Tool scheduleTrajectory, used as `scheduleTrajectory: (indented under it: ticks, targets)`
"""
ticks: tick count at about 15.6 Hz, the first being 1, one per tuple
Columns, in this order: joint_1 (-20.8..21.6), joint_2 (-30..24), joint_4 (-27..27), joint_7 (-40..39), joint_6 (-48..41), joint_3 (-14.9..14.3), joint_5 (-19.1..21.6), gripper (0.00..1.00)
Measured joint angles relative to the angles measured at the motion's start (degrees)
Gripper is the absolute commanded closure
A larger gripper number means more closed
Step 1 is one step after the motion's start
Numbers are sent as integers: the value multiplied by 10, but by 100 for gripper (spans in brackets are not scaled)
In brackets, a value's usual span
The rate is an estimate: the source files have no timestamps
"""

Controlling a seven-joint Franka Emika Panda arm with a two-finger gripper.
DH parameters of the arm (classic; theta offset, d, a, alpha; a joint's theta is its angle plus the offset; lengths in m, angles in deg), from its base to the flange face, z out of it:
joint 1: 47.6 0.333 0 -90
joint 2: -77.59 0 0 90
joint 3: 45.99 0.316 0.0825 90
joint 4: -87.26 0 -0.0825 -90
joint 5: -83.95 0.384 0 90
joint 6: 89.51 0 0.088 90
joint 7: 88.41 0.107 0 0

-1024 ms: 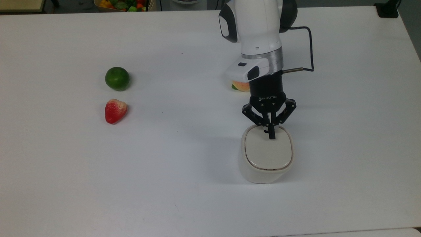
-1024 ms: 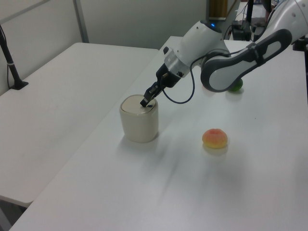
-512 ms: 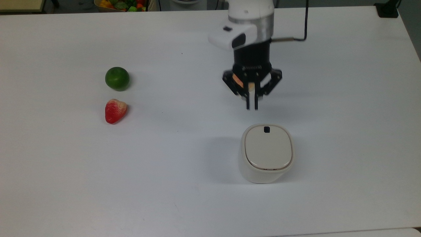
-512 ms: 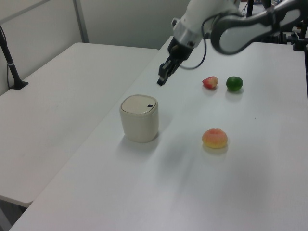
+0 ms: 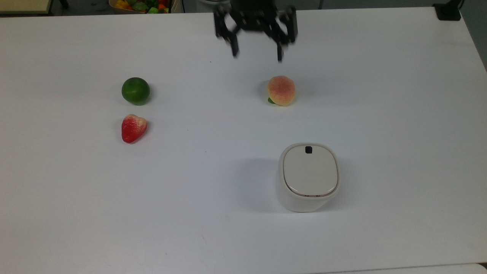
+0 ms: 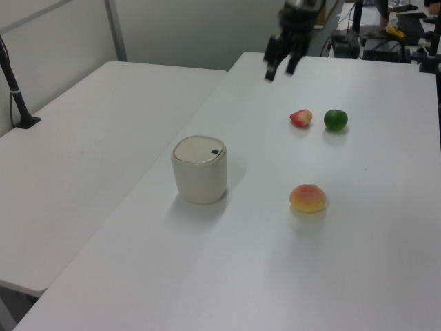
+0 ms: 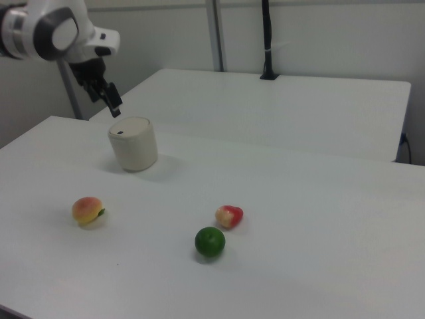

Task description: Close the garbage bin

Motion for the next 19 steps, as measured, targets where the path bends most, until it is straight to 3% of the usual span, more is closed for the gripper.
scheduleTrajectory:
  ticks: [3,8,11,15,19]
  targets:
    - [-7,-50,-1,0,-87,-14,1,0]
    - [-6,-99,-9,-51,-185,-69,1,0]
    - [-6,-110,-26,-138,-193,-101,6,0]
    - [-5,-108,-43,-255,-164,-103,7,0]
    - [-5,-107,-52,-278,-142,-103,7,0]
